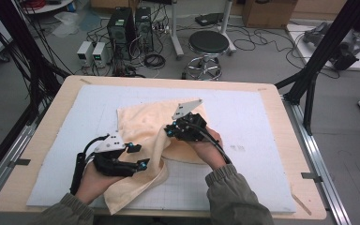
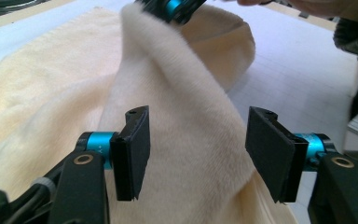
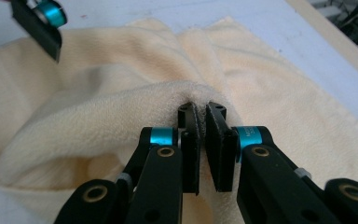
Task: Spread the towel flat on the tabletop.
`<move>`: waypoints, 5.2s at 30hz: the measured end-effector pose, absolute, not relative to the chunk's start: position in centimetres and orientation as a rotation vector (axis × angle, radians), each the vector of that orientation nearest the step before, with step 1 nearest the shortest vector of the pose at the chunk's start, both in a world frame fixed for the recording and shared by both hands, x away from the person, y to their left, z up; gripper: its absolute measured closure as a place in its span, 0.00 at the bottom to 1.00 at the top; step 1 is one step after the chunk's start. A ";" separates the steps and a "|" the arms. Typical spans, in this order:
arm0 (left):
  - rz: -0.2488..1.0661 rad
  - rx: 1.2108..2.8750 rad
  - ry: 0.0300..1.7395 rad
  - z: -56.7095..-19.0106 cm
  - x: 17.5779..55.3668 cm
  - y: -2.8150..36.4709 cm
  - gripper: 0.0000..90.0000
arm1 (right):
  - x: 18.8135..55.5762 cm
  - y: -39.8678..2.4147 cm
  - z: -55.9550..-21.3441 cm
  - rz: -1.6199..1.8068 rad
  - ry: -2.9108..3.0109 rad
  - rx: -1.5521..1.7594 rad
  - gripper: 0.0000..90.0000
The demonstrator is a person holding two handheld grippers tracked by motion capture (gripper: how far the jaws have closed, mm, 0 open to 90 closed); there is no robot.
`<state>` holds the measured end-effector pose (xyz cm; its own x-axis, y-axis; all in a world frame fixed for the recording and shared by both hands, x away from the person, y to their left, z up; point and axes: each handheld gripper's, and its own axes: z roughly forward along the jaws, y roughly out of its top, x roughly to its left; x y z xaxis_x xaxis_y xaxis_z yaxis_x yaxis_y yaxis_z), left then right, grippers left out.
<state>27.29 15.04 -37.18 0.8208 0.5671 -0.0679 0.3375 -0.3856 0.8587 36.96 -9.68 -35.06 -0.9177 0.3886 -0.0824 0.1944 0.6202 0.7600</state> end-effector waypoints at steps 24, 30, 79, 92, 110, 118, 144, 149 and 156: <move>0.431 2.071 0.894 -39.5 33.1 16.2 0.93 | 33.9 -12.7 -38.8 1.102 2.656 0.424 0.69; 0.411 2.059 0.927 -39.6 33.7 16.8 0.90 | 34.1 -13.9 -41.2 1.056 2.726 0.483 0.67; 0.246 2.095 0.641 -39.2 31.3 12.0 0.93 | 37.3 -16.8 -33.8 1.109 2.571 0.538 0.94; 0.293 2.076 0.886 -40.2 35.4 15.4 0.93 | 38.7 -15.9 -36.6 1.111 2.530 0.639 0.73; 0.359 2.084 0.779 -38.7 32.6 17.3 0.71 | 34.4 -8.1 -39.1 1.218 2.891 0.254 0.90; 0.419 2.095 0.729 -38.8 29.4 19.7 0.67 | 28.2 -11.2 -36.7 1.303 2.900 0.162 0.91; 0.316 2.277 0.593 -43.6 28.5 17.9 0.81 | 29.3 -14.2 -43.1 1.085 2.851 0.365 0.89; 0.301 2.299 0.576 -43.0 27.6 18.0 0.95 | 28.2 -14.6 -42.6 1.119 2.928 0.333 0.96; 0.232 2.218 0.538 -40.7 22.7 21.1 0.95 | 23.1 -17.5 -39.0 1.365 2.888 0.226 0.89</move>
